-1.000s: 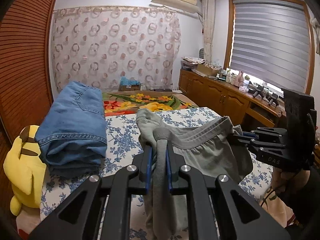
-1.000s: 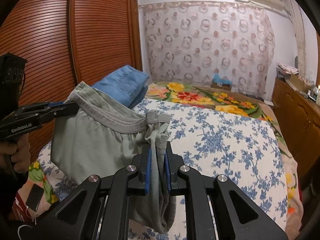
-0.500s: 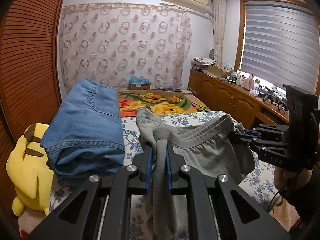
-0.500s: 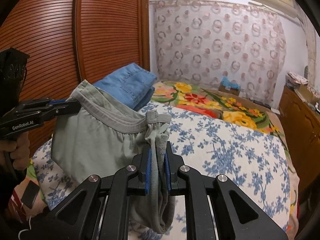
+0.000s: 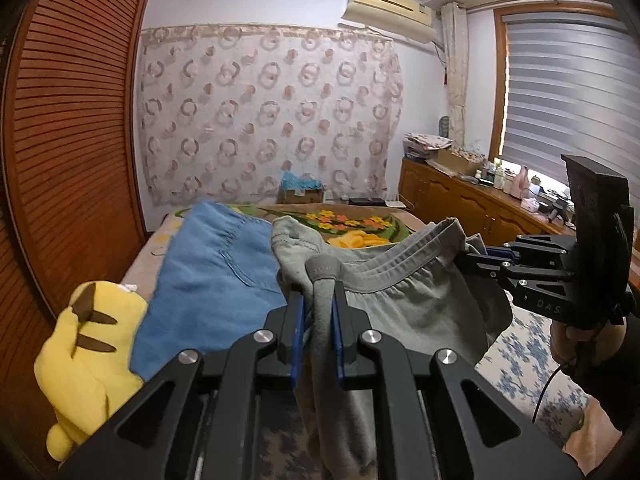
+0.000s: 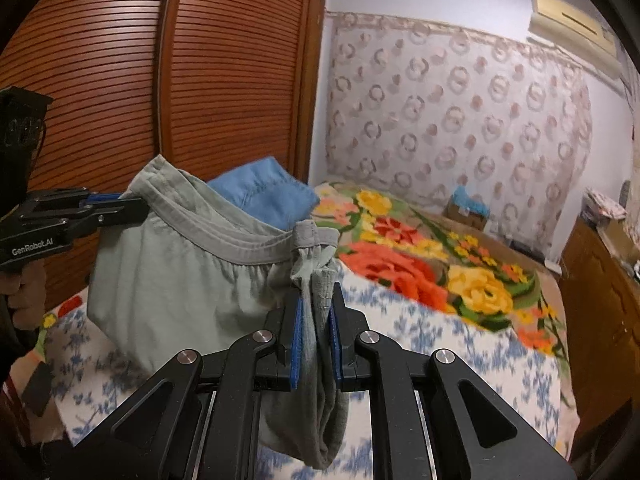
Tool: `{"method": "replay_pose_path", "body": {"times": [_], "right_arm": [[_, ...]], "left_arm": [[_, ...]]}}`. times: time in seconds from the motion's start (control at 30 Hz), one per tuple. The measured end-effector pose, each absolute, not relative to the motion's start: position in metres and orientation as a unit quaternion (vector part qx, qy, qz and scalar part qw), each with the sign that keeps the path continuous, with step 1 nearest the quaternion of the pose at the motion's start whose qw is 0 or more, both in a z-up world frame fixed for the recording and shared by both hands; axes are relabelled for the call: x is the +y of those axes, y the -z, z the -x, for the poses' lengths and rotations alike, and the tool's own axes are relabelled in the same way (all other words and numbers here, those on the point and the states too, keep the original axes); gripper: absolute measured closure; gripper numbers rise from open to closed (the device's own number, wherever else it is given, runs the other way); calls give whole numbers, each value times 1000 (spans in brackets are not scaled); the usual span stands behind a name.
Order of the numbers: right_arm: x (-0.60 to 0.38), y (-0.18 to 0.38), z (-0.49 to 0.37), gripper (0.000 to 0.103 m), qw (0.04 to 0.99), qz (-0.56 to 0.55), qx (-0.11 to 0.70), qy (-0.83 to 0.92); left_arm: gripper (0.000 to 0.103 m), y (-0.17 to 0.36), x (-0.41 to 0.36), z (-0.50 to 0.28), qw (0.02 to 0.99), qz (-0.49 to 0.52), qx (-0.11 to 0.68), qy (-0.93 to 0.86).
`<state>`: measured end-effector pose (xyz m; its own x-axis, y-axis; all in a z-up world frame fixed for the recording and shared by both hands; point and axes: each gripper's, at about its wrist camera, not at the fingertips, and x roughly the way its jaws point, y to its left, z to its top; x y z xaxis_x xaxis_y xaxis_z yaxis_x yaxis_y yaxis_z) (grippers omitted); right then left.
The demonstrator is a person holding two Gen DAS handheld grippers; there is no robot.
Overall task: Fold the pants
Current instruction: 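Lift the folded garment off the bed with both grippers, then carry the grey-green garment with both grippers onto the blue denim stack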
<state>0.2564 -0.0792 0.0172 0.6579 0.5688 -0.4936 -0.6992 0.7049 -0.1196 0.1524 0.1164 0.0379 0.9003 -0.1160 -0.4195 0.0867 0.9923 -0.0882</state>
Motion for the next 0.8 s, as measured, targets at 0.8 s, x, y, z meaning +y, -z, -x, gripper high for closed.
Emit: {"method": "replay_pose_path", "body": {"times": [0.8], "right_arm": [[47, -17, -375, 94, 876, 213, 172, -397]], "left_arm": [[93, -19, 186, -195, 974, 57, 215, -40]]}}
